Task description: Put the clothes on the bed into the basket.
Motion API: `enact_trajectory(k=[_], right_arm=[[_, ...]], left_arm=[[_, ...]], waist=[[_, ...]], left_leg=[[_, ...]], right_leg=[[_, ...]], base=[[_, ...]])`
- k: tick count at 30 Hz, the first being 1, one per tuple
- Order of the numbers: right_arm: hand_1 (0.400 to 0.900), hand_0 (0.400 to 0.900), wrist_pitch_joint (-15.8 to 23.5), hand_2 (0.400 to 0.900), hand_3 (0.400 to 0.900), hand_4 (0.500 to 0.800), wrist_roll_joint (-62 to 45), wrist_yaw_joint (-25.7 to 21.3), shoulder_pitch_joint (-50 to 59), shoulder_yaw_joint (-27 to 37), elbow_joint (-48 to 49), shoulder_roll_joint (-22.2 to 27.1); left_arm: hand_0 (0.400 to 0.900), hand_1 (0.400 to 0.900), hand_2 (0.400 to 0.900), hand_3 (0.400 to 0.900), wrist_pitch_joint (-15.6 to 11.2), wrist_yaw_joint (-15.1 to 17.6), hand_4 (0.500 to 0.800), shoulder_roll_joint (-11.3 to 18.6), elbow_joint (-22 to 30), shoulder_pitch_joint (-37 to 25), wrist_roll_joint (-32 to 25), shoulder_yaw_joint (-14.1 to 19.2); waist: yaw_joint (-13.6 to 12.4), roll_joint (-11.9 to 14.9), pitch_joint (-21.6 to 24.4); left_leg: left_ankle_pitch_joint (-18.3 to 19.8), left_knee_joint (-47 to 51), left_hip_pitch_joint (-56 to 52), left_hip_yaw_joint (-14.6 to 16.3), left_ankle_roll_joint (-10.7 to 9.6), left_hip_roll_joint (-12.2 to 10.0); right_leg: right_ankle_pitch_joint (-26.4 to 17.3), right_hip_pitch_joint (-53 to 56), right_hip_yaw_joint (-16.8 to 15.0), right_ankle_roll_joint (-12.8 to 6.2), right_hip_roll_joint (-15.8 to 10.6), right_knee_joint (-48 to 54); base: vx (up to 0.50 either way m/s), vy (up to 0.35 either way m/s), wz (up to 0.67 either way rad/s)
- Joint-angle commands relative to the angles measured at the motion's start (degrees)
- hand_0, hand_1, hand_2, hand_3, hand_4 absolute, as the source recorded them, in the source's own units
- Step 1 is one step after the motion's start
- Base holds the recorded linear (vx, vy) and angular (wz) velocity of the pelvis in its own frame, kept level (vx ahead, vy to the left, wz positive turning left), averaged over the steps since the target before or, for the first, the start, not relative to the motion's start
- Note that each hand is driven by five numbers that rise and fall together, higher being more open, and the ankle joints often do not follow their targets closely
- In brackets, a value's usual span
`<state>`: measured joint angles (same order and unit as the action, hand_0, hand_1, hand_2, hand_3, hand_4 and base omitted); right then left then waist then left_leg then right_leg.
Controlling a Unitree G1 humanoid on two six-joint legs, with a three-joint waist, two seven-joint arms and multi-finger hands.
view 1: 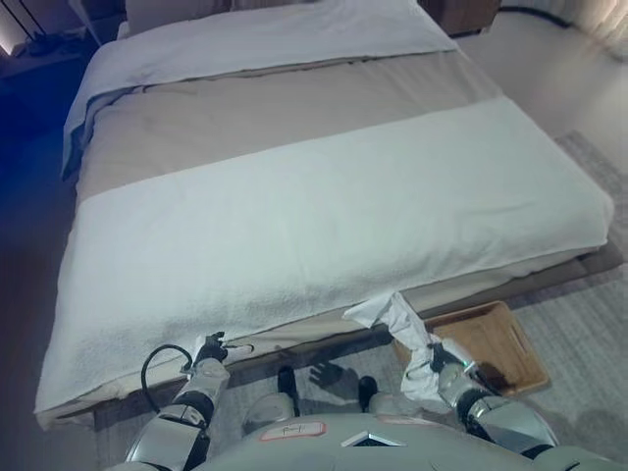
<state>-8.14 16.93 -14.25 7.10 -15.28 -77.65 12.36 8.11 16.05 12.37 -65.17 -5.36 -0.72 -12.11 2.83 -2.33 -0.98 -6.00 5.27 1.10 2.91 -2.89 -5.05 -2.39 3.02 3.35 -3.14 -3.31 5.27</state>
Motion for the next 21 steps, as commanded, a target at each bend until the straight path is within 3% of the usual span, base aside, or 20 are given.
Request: enact_trajectory(k=[1,6,21], right_arm=[[0.9,0.9,0.14,0.9,0.9,0.8,-4.23,-1.08,2.75,1.59,-3.19,1.99],[0.9,0.9,-1.28,0.9,0.9,0.8,-1.83,0.07,0.33,2.84,-6.55,3.26],[0.9,0.9,-2.4,0.9,0.9,0.8,1.02,0.66,-1.46,2.88,-7.75,3.85]], left_arm=[[0.9,0.9,0.9,0.9,-1.33,0.72,0.8,1.75,-1.95,-4.04,2.28,-1.02],[0.9,0.9,0.9,0.9,-1.2,-0.94,0.8,1.51,-3.03,-3.87,4.87,-2.69],[0.9,0.9,0.9,0.9,-1.54,-1.93,0.8,1.9,-2.56,-3.73,5.28,-2.55]], waist=[[-0.41,1.38,1.54],[-0.39,2.07,2.23],[-0.11,2.75,2.94]], left_leg=[[6.13,-0.27,-3.61,1.35,1.13,2.4],[6.54,-0.27,-4.27,1.19,1.34,2.52],[7.17,-0.27,-5.05,2.04,1.86,2.66]], right_leg=[[3.25,1.22,1.96,-1.08,0.38,-0.27],[3.14,1.79,2.14,-1.23,0.23,-0.27],[2.89,1.62,0.69,-1.69,0.06,-0.27]], base=[[0.01,0.043,0.03],[0.0,0.018,0.0],[0.0,0.016,-0.07]])
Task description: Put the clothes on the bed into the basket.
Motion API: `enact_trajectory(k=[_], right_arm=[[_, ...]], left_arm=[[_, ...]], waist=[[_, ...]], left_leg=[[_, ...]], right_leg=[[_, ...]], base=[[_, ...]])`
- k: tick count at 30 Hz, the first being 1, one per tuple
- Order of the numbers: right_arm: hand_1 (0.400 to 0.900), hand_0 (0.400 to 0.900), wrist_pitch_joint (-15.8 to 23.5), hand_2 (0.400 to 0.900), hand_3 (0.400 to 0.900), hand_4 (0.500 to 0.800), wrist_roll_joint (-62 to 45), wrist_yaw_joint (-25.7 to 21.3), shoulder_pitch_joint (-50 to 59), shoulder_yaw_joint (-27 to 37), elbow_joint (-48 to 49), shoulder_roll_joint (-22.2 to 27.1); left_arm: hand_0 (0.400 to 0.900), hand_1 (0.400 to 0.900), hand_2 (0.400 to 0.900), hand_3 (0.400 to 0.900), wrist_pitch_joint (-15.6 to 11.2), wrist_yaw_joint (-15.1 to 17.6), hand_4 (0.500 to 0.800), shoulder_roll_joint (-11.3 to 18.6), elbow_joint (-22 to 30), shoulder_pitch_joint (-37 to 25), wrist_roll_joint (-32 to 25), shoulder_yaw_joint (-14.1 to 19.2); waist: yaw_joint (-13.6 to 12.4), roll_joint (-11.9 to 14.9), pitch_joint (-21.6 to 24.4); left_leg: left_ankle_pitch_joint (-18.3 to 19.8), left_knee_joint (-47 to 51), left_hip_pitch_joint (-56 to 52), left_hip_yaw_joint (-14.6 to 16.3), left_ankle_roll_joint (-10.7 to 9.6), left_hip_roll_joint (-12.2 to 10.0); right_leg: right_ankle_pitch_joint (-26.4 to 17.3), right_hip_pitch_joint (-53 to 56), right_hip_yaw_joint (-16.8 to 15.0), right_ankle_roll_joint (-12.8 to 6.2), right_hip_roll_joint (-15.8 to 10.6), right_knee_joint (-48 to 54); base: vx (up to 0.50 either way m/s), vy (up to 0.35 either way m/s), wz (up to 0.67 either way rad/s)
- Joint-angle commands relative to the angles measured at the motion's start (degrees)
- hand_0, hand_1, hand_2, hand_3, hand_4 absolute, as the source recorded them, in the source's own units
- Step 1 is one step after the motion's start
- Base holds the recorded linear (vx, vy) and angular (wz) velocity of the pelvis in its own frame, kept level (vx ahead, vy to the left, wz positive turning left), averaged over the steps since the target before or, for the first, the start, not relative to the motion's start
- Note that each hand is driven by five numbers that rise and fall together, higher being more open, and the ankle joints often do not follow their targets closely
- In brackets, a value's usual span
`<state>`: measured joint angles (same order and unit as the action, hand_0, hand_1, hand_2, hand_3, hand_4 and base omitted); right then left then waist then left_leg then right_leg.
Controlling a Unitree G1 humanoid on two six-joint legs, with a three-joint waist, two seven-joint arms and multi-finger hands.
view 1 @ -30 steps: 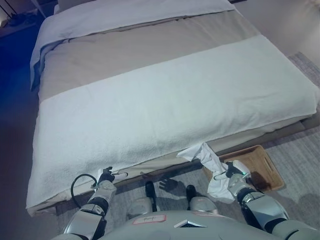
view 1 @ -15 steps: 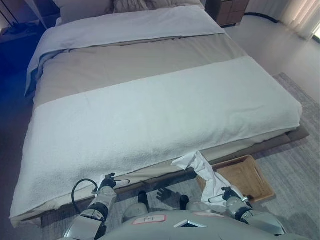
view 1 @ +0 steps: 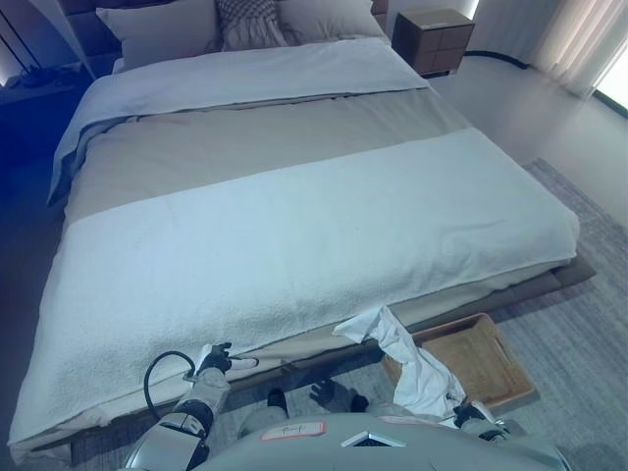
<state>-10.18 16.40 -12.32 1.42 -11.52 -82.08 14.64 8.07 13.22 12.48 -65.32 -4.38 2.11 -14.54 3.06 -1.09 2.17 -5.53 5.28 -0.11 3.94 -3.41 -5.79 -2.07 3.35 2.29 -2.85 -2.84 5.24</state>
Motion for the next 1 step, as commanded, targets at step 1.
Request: enact_trajectory(k=[1], right_arm=[[0.9,0.9,-0.4,0.9,0.9,0.8,1.54,-1.28,4.14,-0.94,-3.29,1.49]], left_arm=[[0.9,0.9,0.9,0.9,-1.44,0.82,0.8,1.89,-2.29,-4.73,2.52,-0.11]], waist=[[-0.34,1.53,-0.14]], left_leg=[[6.73,-0.28,-3.86,1.04,2.36,3.37]], right_leg=[[2.56,1.29,1.75,-1.98,-0.42,-0.24]], base=[[0.0,0.0,0.0]])
